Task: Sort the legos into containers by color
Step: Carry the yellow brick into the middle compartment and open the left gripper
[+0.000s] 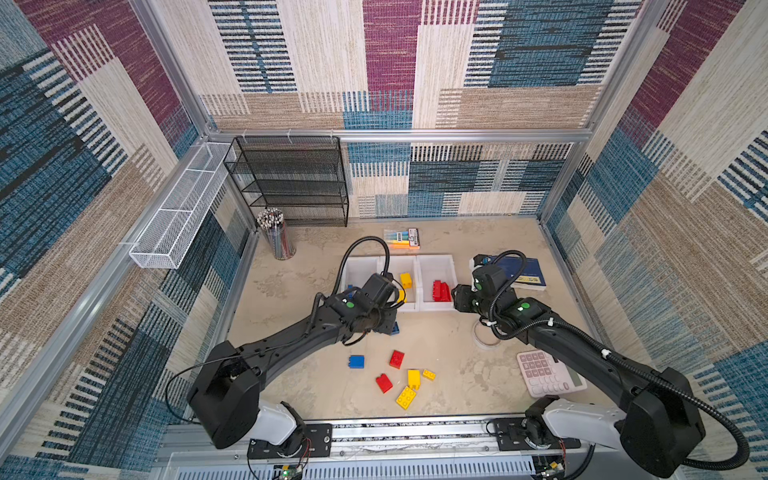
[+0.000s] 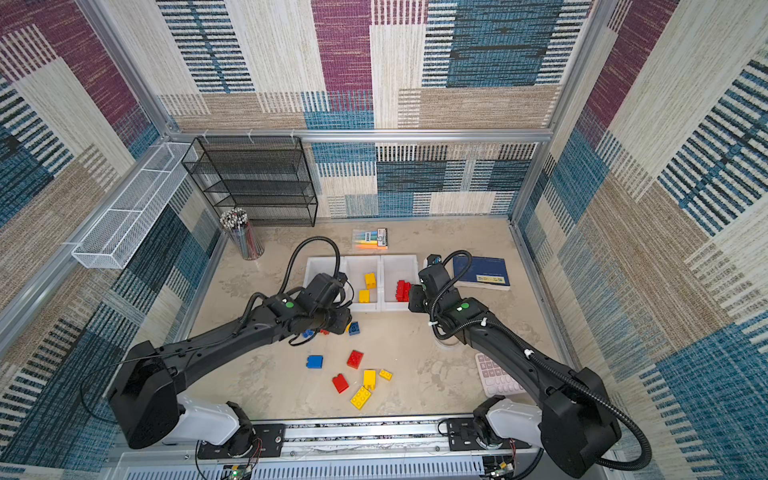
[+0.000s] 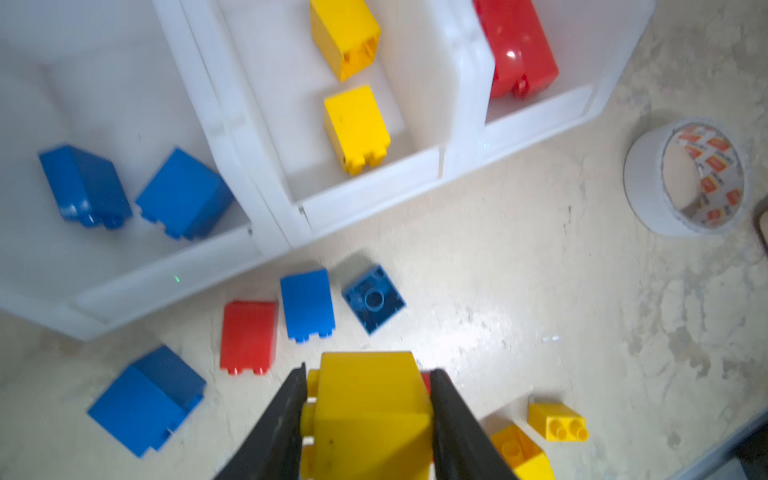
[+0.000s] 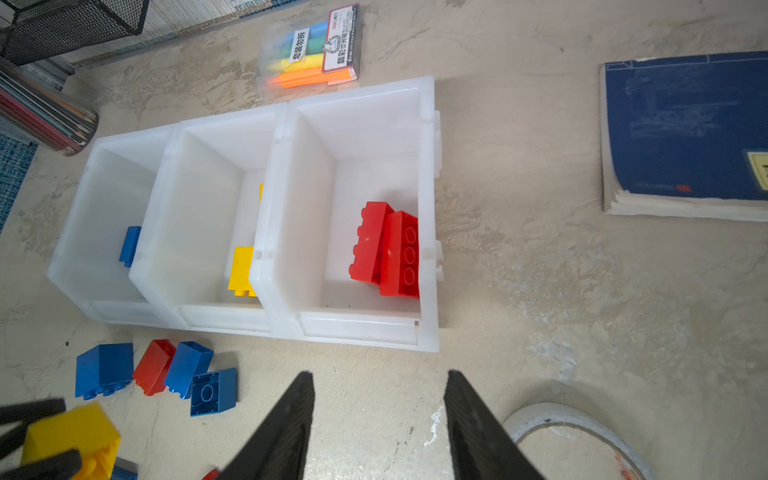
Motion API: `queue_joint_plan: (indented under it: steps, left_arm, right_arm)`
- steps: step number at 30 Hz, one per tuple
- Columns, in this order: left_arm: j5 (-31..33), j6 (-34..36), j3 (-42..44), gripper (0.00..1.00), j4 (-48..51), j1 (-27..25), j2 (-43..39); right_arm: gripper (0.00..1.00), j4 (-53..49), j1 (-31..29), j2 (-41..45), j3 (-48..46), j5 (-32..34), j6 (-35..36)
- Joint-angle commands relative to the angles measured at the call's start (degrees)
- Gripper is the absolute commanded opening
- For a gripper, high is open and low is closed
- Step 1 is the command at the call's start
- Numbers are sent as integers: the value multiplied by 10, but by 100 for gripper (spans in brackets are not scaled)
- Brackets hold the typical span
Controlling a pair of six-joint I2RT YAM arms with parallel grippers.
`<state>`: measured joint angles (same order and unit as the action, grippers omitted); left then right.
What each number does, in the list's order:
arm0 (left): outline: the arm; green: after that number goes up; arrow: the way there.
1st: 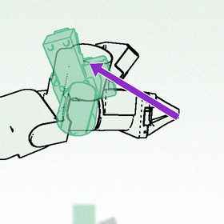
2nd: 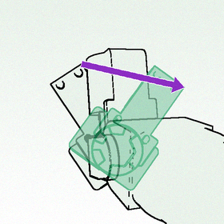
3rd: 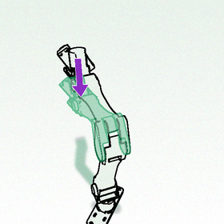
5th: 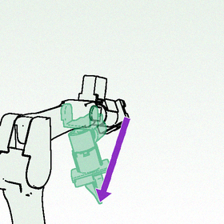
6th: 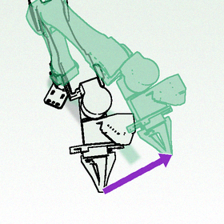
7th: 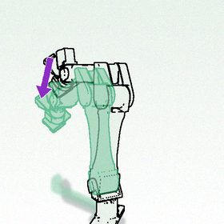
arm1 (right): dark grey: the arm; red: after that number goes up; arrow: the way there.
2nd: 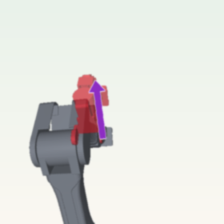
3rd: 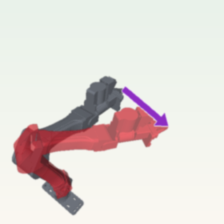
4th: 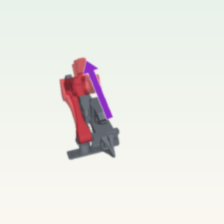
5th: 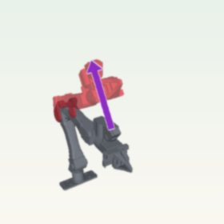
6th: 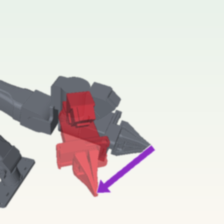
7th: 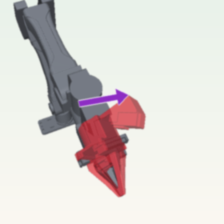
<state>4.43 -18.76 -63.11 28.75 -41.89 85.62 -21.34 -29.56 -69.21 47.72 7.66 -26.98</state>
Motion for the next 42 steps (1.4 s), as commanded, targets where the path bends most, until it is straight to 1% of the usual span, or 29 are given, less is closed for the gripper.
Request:
queue_joint_plan:
  steps: [1, 6, 13, 17, 21, 24, 28, 33, 42]
  left_arm:
    - [-3, 86, -70, 40, 4, 24, 48]
    - [-14, 124, -176, 40, 10, 58, 142]
    - [-20, 133, -268, 41, 23, 77, 234]
    - [-18, 133, -292, 50, 29, 80, 257]
    - [-14, 131, -291, 57, 27, 81, 254]
    - [-13, 129, -283, 59, 25, 84, 245]
    - [-15, 124, -266, 59, 22, 84, 223]
    - [-12, 116, -226, 60, 5, 88, 177]
    - [-19, 80, -150, 60, -19, 94, 113]
  right_arm:
    - [54, -4, -1, 11, -6, 5, -9]
    - [54, -11, 0, 24, -14, 5, -14]
    - [54, -20, 0, 40, -18, 6, -13]
    - [55, -22, -1, 48, -21, 3, -18]
    - [57, -26, -1, 60, -29, 8, -21]
    - [57, -28, -1, 65, -32, 9, -24]
    - [57, -26, -1, 65, -37, 7, -26]
    - [57, -20, -1, 57, -34, 4, -27]
    - [56, -12, -1, 42, -35, -14, -25]
